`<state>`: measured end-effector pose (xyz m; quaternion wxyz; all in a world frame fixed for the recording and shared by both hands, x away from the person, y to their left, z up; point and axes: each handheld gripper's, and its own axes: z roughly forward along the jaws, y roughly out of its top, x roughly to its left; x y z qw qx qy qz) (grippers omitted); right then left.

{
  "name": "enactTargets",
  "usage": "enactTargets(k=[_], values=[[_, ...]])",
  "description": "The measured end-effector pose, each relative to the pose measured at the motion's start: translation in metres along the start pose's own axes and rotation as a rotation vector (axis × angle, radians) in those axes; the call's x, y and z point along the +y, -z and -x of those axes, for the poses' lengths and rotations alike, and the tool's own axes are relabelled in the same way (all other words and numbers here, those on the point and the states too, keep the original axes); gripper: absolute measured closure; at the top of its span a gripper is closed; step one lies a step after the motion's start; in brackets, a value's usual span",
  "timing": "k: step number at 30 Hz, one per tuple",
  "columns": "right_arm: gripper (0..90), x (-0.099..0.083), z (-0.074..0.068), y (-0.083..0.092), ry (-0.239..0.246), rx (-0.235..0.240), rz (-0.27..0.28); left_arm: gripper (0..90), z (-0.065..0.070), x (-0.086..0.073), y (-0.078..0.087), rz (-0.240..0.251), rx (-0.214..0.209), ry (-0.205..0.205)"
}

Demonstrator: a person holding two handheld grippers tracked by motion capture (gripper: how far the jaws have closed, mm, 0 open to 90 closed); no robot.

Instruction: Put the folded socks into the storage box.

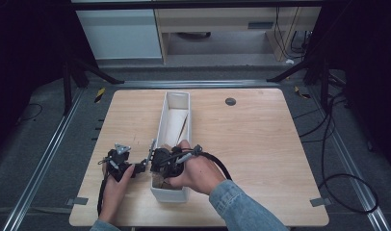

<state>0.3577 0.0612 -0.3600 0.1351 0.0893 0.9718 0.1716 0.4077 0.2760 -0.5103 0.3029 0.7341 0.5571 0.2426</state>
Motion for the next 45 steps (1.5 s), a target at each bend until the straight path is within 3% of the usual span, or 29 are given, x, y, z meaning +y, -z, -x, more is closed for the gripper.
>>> enactTargets(k=[9, 23, 31, 35, 39, 45], values=[[52.0, -0.001, 0.004, -0.01, -0.026, 0.021, -0.006, 0.0, 0.0, 0.0, 0.0, -0.002, 0.001, -0.001], [50.0, -0.005, 0.004, -0.02, -0.027, 0.028, -0.001, 0.0, 0.0, 0.001, 0.0, -0.003, 0.001, -0.001], [41.6, -0.009, 0.006, -0.02, -0.05, 0.025, 0.029, 0.0, 0.0, 0.001, 0.0, -0.003, 0.002, -0.001], [30.2, -0.013, 0.006, -0.014, -0.062, 0.002, 0.05, 0.0, 0.0, 0.001, 0.0, -0.003, 0.002, -0.001], [19.0, -0.02, 0.006, 0.001, -0.087, -0.01, 0.116, 0.0, 0.0, 0.001, 0.0, -0.003, 0.002, -0.001], [23.6, -0.031, 0.017, 0.027, -0.147, -0.003, 0.196, 0.0, 0.0, 0.001, 0.0, -0.003, 0.002, -0.002]])
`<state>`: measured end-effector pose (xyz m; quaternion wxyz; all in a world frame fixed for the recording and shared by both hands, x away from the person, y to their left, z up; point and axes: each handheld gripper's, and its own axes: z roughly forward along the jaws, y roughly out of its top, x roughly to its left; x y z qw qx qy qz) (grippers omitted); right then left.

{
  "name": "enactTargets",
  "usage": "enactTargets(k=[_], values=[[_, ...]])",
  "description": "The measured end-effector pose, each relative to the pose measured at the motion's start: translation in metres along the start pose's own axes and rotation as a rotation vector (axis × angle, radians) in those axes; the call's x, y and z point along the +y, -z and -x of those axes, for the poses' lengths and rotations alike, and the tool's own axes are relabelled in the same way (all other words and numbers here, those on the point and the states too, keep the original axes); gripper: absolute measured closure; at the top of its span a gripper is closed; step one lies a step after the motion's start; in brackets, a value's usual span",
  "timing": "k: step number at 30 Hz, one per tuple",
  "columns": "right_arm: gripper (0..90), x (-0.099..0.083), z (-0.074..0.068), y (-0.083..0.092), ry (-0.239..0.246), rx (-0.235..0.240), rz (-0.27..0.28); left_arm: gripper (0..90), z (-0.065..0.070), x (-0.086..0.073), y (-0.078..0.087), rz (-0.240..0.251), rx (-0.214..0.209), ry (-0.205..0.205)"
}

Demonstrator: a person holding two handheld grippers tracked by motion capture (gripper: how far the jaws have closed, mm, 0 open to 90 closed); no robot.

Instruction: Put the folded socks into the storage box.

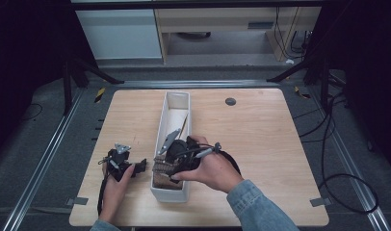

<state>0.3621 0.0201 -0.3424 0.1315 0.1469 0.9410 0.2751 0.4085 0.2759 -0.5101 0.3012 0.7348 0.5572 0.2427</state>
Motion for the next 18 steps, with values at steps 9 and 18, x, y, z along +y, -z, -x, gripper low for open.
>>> enactTargets(k=[9, 18], values=[[48.8, -0.001, 0.033, 0.029, -0.074, -0.052, 0.087, 0.0, 0.0, 0.0, 0.0, 0.0, 0.0, 0.0], [83.1, 0.009, 0.046, 0.038, -0.091, -0.046, 0.125, 0.0, 0.0, 0.0, 0.0, 0.0, 0.0, 0.0]])
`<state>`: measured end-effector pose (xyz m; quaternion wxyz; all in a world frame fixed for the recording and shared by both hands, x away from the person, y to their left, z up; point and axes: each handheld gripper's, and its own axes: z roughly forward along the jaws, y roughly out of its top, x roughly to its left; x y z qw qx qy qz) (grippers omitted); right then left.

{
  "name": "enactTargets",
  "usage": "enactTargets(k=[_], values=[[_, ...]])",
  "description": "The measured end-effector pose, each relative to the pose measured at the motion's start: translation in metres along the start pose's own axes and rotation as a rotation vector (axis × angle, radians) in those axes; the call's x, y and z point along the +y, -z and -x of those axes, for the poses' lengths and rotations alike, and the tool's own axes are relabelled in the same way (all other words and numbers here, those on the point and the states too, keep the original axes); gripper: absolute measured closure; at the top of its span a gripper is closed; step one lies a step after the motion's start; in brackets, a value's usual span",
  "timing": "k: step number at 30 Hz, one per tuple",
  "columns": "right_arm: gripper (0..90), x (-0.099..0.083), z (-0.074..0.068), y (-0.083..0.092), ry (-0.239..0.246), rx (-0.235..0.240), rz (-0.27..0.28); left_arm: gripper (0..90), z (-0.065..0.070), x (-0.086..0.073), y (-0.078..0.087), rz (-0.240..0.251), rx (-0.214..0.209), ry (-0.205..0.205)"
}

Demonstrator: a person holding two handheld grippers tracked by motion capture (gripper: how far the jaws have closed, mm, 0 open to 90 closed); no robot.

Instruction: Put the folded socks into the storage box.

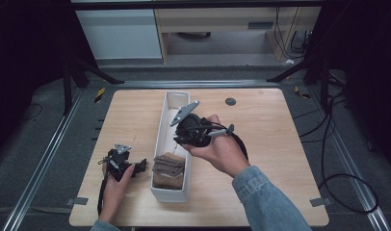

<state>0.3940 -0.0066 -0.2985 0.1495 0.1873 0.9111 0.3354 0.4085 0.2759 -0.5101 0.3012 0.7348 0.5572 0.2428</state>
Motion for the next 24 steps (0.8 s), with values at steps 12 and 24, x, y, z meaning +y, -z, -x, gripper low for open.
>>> enactTargets(k=[12, 24], values=[[90.0, 0.002, 0.002, -0.033, -0.01, 0.043, -0.042, 0.0, 0.0, 0.0, 0.0, 0.0, 0.0, 0.0], [90.0, -0.002, -0.008, -0.057, 0.005, 0.097, -0.082, 0.0, 0.0, 0.0, 0.0, 0.0, -0.001, 0.0]])
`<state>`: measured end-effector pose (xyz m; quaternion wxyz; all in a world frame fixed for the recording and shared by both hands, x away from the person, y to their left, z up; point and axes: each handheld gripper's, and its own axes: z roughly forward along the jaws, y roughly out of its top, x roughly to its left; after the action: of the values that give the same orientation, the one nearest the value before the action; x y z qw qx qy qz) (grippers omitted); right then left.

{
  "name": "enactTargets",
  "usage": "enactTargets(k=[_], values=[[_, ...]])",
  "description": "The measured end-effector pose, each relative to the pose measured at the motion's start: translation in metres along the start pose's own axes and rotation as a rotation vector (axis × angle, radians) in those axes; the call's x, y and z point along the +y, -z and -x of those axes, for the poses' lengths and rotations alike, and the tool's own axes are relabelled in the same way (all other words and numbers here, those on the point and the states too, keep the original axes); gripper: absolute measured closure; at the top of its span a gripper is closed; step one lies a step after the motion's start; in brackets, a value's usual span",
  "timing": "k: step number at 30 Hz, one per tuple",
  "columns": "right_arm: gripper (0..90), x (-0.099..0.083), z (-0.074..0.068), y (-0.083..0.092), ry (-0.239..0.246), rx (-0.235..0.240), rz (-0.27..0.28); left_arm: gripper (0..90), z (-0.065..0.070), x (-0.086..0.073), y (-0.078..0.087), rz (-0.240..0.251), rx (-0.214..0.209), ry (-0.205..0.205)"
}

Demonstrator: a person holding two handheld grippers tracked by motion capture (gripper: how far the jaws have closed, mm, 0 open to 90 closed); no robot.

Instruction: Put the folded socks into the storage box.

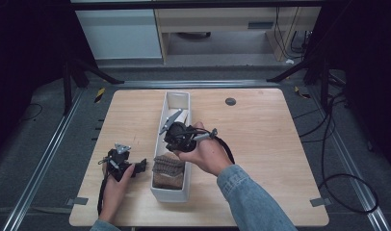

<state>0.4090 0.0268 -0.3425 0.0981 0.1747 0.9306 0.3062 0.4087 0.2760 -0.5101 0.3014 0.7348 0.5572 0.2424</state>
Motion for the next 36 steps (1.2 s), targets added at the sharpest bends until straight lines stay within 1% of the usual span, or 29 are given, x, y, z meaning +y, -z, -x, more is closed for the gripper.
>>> enactTargets(k=[3, 4, 7, 10, 19, 26, 28, 34, 36], values=[[90.0, -0.002, -0.003, -0.004, 0.004, 0.011, -0.017, 0.0, 0.0, 0.0, 0.0, 0.0, -0.001, 0.001], [90.0, -0.004, -0.004, -0.008, 0.006, 0.021, -0.022, 0.0, 0.0, 0.0, 0.0, 0.0, -0.001, 0.001], [90.0, -0.007, -0.006, -0.013, 0.009, 0.028, -0.037, 0.0, 0.0, 0.0, 0.0, 0.0, -0.001, 0.001], [90.0, -0.01, -0.009, -0.019, 0.004, 0.039, -0.047, 0.0, 0.0, 0.0, 0.0, 0.0, -0.001, 0.001], [90.0, -0.022, -0.019, -0.022, 0.005, 0.071, -0.041, 0.0, 0.0, 0.0, 0.0, 0.002, 0.0, 0.001], [90.0, -0.032, -0.03, -0.028, 0.02, 0.102, -0.059, 0.0, 0.0, 0.0, 0.0, 0.002, 0.0, 0.001], [90.0, -0.034, -0.034, -0.029, 0.025, 0.106, -0.066, 0.0, 0.0, 0.0, 0.0, 0.002, 0.0, 0.001], [90.0, -0.038, -0.037, -0.032, 0.025, 0.112, -0.064, 0.0, 0.0, 0.0, 0.0, 0.002, 0.0, 0.001], [90.0, -0.04, -0.039, -0.033, 0.029, 0.116, -0.072, 0.0, 0.0, 0.0, -0.001, 0.003, 0.0, 0.001]])
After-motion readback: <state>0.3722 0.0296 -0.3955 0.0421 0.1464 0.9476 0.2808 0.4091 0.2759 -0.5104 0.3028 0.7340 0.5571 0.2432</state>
